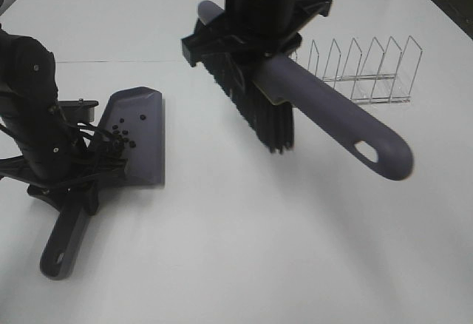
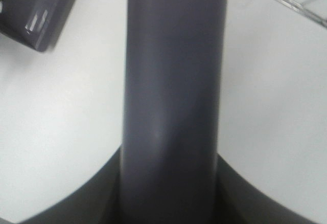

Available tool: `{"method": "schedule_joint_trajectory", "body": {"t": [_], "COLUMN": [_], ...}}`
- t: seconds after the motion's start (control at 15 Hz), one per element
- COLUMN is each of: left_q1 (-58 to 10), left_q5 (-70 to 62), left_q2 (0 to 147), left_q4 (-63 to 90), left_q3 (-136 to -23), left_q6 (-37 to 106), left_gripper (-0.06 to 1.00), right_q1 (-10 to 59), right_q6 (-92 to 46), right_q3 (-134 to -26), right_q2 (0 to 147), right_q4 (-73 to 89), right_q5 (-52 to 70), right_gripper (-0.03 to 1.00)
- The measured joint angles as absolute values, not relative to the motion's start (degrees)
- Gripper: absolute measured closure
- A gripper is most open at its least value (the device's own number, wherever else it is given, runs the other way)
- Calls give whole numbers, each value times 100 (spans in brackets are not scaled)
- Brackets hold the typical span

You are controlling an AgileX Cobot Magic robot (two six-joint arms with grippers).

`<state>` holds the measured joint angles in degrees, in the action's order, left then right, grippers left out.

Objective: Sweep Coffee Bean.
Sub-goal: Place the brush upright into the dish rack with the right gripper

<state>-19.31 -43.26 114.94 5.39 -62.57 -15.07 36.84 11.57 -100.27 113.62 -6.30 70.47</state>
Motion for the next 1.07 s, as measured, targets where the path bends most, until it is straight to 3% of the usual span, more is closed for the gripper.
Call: {"method": "schedule_joint_trajectory", "body": {"t": [0.13, 0.4, 0.93, 1.07], "left_q1": [-1931, -1931, -1931, -1931], "left_q5": [-4148, -3999, -4286, -4664], "left_q2": [11494, 11494, 11476, 11201], "left_q4": [877, 1008, 900, 676], "left_q3": [-6257, -6257, -6257, -6463], "left_q6": [-1507, -1507, -1301, -1220], "left_gripper": [61, 61, 61, 61], "right_q1": [3031, 2406, 2355, 2355], "right_q6": [1490, 1679, 1902, 1891], "right_q3": [-8720, -7855, -7764, -8233], "right_q2": [10777, 10611, 11075, 11579], "right_q4": [-556, -229, -453, -453], "right_q5": [7047, 7047, 6457, 6520], "right_gripper": [71, 71, 71, 71]}}
